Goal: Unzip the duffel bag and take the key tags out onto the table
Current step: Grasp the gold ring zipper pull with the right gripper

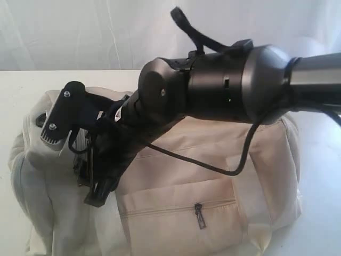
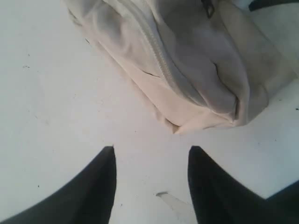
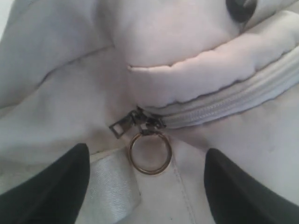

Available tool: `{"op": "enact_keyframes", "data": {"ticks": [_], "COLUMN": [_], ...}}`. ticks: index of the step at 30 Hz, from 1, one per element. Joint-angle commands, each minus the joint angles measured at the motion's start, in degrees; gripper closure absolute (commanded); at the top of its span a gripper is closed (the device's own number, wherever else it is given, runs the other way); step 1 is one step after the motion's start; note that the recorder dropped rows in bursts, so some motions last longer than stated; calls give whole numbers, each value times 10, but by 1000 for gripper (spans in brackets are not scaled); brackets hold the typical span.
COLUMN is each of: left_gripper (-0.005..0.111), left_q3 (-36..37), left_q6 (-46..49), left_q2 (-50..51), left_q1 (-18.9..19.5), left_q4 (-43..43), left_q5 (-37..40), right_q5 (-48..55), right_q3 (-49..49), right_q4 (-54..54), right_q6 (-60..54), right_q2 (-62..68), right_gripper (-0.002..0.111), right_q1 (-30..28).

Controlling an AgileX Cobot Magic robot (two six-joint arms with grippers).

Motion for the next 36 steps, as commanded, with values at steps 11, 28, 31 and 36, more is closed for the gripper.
{"op": "enact_keyframes", "data": {"ticks": [11, 28, 31, 36], "left_gripper": [55, 55, 55, 55], "left_q3": [17, 51, 51, 51], "left_q6": [0, -2, -2, -2], "left_q2": [-14, -14, -14, -14], "left_q1": [1, 1, 1, 1], "left_q4": [1, -1, -1, -1], "left_q5": [-46, -94, -96, -102], "right_q5": [-42, -46, -36, -13], "right_q3": [0, 0, 0, 0], "right_q4": [-2, 1, 1, 1], "right_q6": [-7, 11, 13, 13], "right_q2": [48, 72, 59, 29], "right_gripper": [43, 88, 96, 101], "right_q1": [0, 0, 0, 0]}}
